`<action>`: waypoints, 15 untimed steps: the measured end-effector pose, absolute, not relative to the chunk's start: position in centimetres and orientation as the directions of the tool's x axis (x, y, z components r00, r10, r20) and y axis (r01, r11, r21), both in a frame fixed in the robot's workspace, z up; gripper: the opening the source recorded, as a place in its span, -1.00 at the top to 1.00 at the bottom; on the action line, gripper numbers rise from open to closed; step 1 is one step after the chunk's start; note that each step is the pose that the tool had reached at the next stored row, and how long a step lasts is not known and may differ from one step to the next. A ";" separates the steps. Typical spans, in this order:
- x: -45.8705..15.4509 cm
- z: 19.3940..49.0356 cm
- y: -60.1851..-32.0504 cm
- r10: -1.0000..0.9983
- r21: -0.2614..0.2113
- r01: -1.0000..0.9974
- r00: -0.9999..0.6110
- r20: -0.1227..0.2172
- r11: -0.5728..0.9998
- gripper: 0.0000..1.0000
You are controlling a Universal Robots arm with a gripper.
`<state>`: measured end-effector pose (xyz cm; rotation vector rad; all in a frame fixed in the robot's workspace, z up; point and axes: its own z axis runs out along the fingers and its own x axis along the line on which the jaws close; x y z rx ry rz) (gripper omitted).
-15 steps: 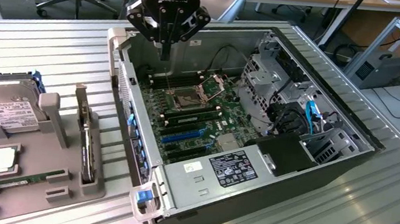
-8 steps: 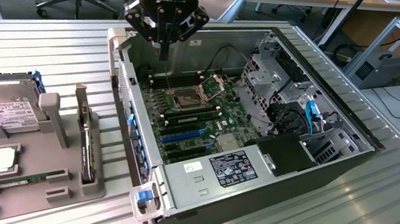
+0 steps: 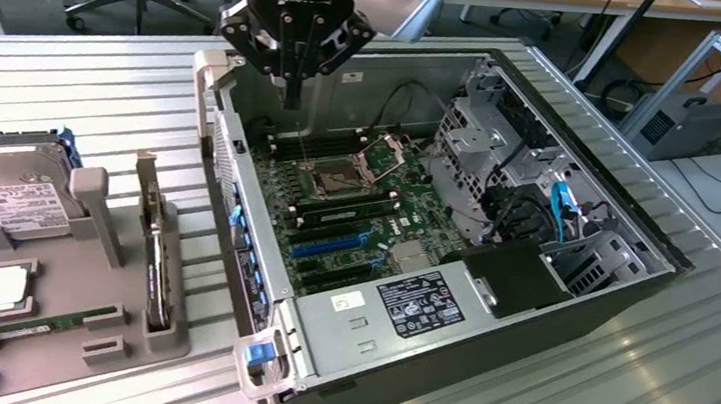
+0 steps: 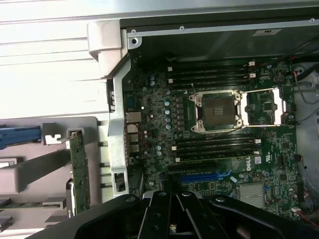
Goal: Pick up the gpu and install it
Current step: 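Reach for the gpu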
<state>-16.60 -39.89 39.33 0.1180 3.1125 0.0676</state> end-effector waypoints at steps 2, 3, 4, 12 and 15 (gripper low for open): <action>-16.7 39.3 -39.9 0.076 0.044 0.075 -0.997 -0.024 0.996 0.79; -16.7 39.3 -39.9 0.076 0.044 0.075 -0.997 -0.024 0.996 0.79; -16.7 39.3 -39.9 0.076 0.044 0.075 -0.997 -0.025 0.996 0.79; -17.1 39.3 -39.9 0.076 0.044 0.075 -0.997 -0.024 0.996 0.79; -17.2 39.3 -39.9 0.076 0.044 0.075 -0.997 -0.025 0.996 0.79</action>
